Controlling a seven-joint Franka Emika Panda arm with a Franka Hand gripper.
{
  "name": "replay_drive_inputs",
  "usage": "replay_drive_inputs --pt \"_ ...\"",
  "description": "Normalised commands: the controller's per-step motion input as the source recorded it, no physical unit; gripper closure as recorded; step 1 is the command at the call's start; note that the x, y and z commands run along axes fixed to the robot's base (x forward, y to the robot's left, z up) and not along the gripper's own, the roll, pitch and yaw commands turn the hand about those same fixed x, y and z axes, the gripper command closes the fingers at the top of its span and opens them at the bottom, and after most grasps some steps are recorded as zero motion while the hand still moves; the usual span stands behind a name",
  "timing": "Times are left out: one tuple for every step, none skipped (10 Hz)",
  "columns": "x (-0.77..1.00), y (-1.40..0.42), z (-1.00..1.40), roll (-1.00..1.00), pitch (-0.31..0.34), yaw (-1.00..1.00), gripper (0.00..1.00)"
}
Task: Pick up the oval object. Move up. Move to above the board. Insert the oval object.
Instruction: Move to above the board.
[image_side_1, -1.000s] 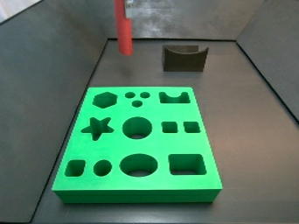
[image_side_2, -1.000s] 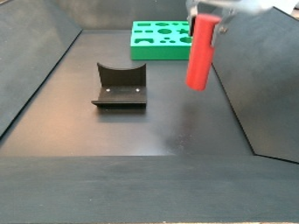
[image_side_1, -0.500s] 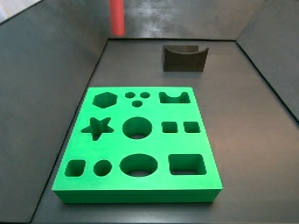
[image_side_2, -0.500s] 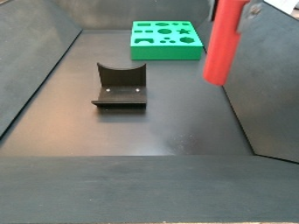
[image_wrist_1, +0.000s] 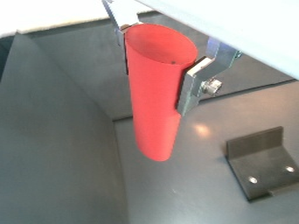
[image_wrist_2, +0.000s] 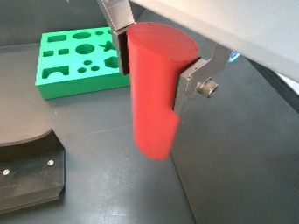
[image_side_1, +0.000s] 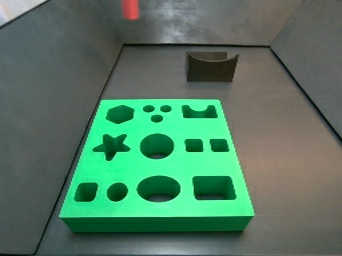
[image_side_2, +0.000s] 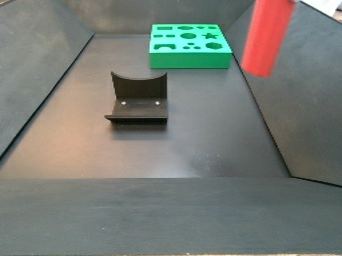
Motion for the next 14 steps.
replay_drive_inputs --pt "0.28 -1.00 0.22 0.07 0.030 1.00 1.00" --pt "0.27 -1.00 0.23 0.09 0.040 1.00 1.00" --pt "0.27 -1.00 0.23 0.08 0.042 1.00 1.00" --pt "0.28 -1.00 0.23 0.08 0.052 1.00 1.00" --pt "0.28 -1.00 0.24 0.08 0.062 1.00 1.00" --pt "0.28 -1.00 0.24 0.08 0.068 1.00 1.00" --pt "0.29 -1.00 0.24 0.07 0.079 1.00 1.00" --pt "0.29 -1.00 0.24 0.08 0.099 1.00 1.00" --pt "0.30 -1.00 0.24 0.08 0.121 1.00 1.00" --pt "0.31 -1.00 0.24 0.08 0.138 1.00 1.00" --pt "0.34 -1.00 0.24 0.10 0.202 1.00 1.00" --pt "0.36 -1.00 0.24 0.11 0.204 0.76 1.00" --pt "0.40 -1.00 0.24 0.11 0.187 0.50 1.00" --pt "0.34 -0.72 0.17 0.13 0.169 0.27 1.00"
